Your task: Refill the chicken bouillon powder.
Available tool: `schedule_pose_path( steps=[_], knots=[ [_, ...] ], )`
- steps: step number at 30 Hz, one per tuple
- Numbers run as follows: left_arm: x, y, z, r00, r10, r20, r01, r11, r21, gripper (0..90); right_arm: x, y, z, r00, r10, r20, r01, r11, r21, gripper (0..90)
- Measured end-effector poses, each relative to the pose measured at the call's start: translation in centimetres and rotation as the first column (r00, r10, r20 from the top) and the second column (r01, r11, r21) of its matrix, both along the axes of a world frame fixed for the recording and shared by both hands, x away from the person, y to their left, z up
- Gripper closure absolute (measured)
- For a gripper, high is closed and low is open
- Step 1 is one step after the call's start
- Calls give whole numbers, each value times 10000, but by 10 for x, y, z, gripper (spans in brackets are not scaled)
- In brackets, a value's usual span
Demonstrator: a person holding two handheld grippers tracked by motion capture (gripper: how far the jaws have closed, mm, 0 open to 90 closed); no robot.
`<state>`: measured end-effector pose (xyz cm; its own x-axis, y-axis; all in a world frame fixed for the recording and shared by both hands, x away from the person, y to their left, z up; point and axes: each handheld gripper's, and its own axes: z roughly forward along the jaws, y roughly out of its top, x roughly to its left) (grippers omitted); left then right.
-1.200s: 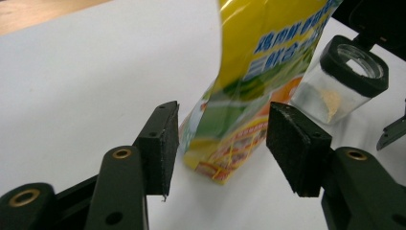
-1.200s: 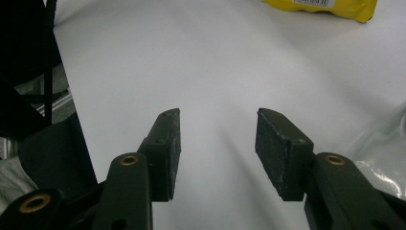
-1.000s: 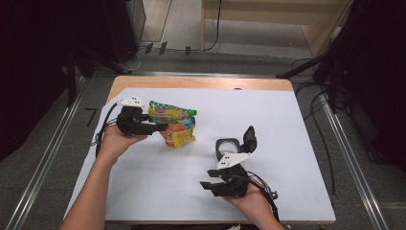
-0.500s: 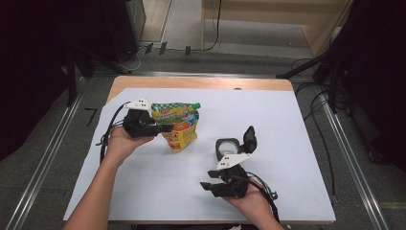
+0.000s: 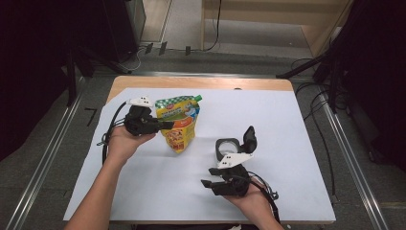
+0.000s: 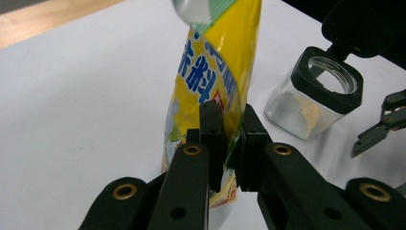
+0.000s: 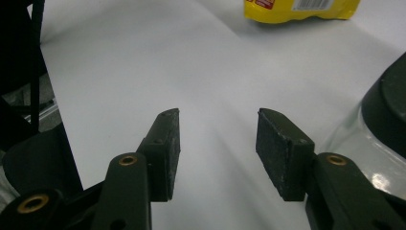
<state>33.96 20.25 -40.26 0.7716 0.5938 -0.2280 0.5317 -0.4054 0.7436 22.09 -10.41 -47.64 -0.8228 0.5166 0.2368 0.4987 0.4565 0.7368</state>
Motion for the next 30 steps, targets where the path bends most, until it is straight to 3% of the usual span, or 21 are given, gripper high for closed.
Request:
schedule_pose_path(
  steps=[2,5,12,15,18,23,25,30],
  knots=[
    [-1,1,6,9989,204,-433,-214,9995,-218,858,0,1,0,10000,17,-1,-17,10000,-17,522],
    [-3,2,11,9973,320,-664,-345,9987,-370,859,-1,1,-1,10000,52,3,-52,10000,-28,521],
    [-9,3,23,9975,283,-650,-315,9983,-482,862,-1,2,0,10000,15,32,-15,10000,70,522],
    [-12,1,31,9978,192,-636,-225,9984,-512,863,0,1,1,9995,25,-318,-10,9988,491,515],
    [-15,-1,37,9988,123,-465,-145,9987,-487,863,2,2,10,10000,62,-57,-58,9976,684,501],
    [-19,-2,43,9961,280,-832,-338,9971,-684,863,5,4,19,9998,144,137,-152,9982,573,511],
    [-21,-2,46,9959,199,-877,-274,9960,-851,863,10,9,23,9999,47,146,-59,9967,814,512],
    [-26,-3,52,9970,35,-772,-106,9957,-920,863,17,20,22,9995,26,325,-57,9956,938,502]
  ],
)
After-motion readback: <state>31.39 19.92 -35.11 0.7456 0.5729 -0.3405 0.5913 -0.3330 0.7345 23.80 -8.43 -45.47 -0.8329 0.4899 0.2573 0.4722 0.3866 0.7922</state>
